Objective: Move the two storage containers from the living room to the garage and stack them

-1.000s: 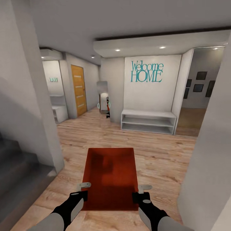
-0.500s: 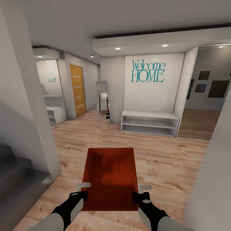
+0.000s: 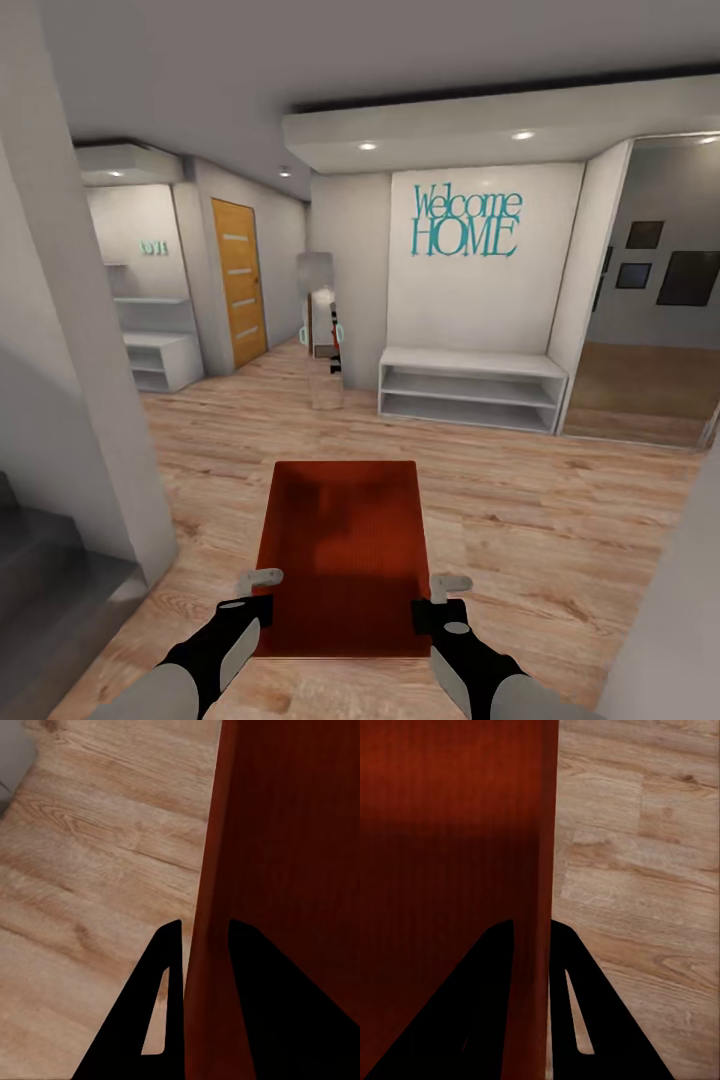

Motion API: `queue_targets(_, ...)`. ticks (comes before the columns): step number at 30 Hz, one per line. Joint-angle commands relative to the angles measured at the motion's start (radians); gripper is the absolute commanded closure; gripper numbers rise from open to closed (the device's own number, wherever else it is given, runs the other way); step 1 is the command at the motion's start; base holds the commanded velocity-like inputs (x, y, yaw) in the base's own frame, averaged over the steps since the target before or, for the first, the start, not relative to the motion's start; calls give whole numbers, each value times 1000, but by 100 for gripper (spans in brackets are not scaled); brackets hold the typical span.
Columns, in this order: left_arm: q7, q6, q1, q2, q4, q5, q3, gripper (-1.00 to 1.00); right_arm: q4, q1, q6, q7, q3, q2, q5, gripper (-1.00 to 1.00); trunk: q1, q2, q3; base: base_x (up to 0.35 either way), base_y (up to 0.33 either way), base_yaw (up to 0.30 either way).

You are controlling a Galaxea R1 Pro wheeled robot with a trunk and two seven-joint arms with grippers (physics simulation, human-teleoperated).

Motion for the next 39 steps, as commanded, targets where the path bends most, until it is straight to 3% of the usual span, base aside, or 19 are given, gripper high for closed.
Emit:
queue_targets(1,11,7,-1,50,-4,-14,19,100,0,-1,-3,-5,-18,0,-11,100,1,-1,-1,321,0,0)
queue_targets(9,11,7,-1,50,-4,-14,19,100,0,-1,3,-3,-19,-2,-12,100,1,-1,-1,321,0,45)
queue_targets(31,11,7,-1,49,-4,-14,19,100,0,-1,-3,-5,-19,-2,-12,100,1,-1,-1,321,0,260)
queue_targets(39,11,7,-1,49,-4,-14,19,100,0,-1,-4,-5,-19,-3,-12,100,1,-1,-1,321,0,64)
